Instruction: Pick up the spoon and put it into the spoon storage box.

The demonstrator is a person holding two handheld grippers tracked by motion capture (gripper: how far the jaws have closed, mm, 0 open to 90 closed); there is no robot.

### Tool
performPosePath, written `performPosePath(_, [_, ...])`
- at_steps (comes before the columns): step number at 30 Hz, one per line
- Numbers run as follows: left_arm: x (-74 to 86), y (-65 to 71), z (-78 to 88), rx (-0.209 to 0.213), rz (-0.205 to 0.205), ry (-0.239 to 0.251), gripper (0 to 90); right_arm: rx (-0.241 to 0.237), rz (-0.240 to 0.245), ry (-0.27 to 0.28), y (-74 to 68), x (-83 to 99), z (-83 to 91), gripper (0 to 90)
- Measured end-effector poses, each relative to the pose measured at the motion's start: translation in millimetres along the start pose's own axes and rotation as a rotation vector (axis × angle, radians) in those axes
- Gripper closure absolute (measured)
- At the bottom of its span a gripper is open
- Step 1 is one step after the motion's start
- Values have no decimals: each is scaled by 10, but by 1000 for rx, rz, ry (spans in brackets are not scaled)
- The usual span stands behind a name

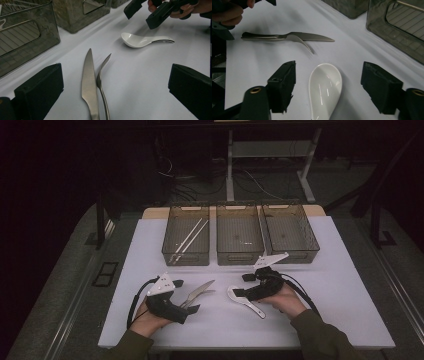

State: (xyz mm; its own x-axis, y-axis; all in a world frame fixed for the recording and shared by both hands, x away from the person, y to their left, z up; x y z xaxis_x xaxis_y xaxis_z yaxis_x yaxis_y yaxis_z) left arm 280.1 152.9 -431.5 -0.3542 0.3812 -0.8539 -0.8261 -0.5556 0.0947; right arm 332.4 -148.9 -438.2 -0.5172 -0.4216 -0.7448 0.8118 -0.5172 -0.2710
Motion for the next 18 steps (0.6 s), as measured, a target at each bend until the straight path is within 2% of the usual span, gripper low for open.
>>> performPosePath(7, [2,5,-8,4,-6,-1,0,9,-15,-38,20,55,-57,401])
performPosePath(18, [11,12,8,2,-4,4,0,12,5,-85,6,125,-175,518])
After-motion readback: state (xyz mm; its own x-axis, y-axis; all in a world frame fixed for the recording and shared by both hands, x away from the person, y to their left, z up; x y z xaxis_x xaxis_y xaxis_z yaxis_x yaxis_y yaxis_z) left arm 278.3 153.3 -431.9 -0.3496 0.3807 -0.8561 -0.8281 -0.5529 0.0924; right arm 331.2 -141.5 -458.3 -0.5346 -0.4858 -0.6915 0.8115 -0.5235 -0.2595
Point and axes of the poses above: each handheld gripper's, and its own axes: z roughly backward along the jaws, x roughly out of its underside, y roughly to its right, the point moved 2 cm from there along -z, roughly forward along the jaws
